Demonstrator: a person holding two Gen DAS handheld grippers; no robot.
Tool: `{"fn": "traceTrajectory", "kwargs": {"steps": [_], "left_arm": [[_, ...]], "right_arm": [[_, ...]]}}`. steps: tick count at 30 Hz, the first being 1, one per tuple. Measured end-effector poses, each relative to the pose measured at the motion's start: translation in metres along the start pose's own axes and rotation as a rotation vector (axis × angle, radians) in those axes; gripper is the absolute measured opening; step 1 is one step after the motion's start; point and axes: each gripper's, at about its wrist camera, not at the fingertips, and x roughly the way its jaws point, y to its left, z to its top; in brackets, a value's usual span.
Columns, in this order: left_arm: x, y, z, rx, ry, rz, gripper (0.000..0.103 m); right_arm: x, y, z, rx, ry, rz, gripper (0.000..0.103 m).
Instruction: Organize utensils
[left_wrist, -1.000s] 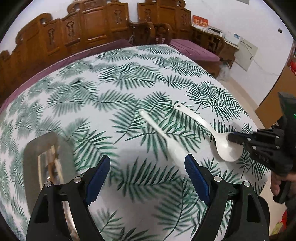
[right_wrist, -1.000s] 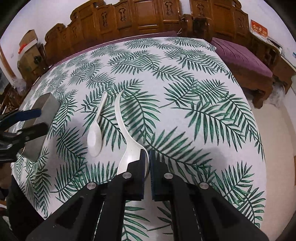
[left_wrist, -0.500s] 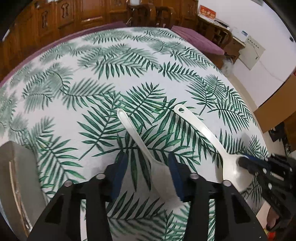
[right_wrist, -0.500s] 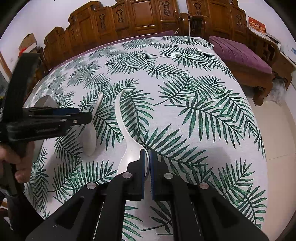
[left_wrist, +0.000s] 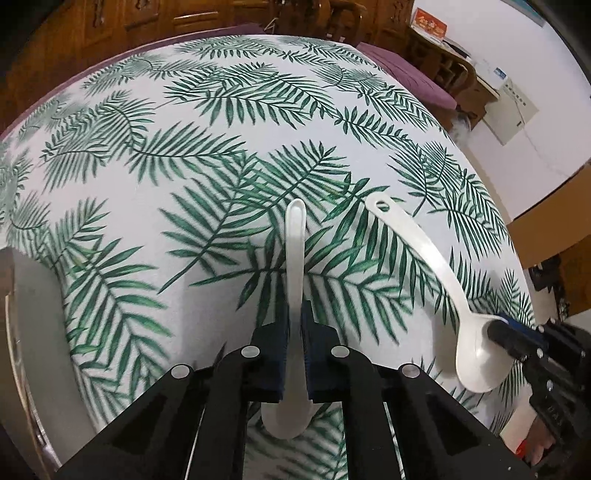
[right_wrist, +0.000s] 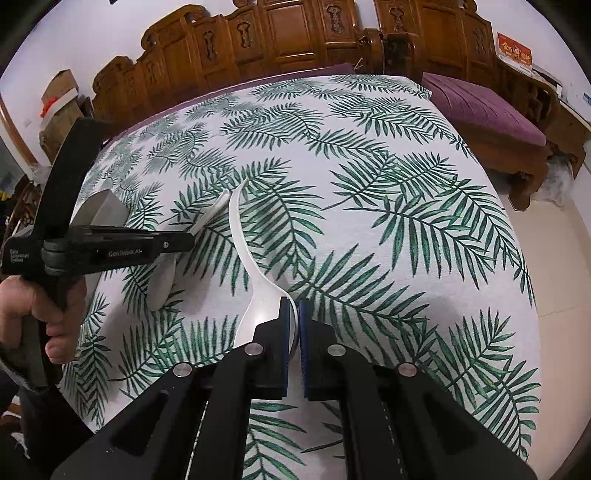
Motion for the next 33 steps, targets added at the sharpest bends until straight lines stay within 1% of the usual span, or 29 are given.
{"fn": "traceTrajectory", "kwargs": {"steps": [8,16,24,33], "left_arm": [[-0.043,0.022,-0.015,0.012,-0.050,0.024,0.006],[-0.096,0.047,-0.034,0.005,-0.124,0.044,0.006],[-0.141,0.071,-0.054,-0.008,-0.186,0.062,0.006],[-0.167,0.101,-0.068,-0.042,-0.215,0.079,0.006]], "right_arm": [[-0.003,0.030,0.003,-0.025,-0.011,0.019,0.006],[-0.010,0.066,0.008,-0.062,-0.028,0.031,0.006],[-0.016,0.103,0.012,-0.092,-0.040,0.047,0.006],[-0.015,0.131,0.008,-0.104,-0.038,0.067,0.006]]}}
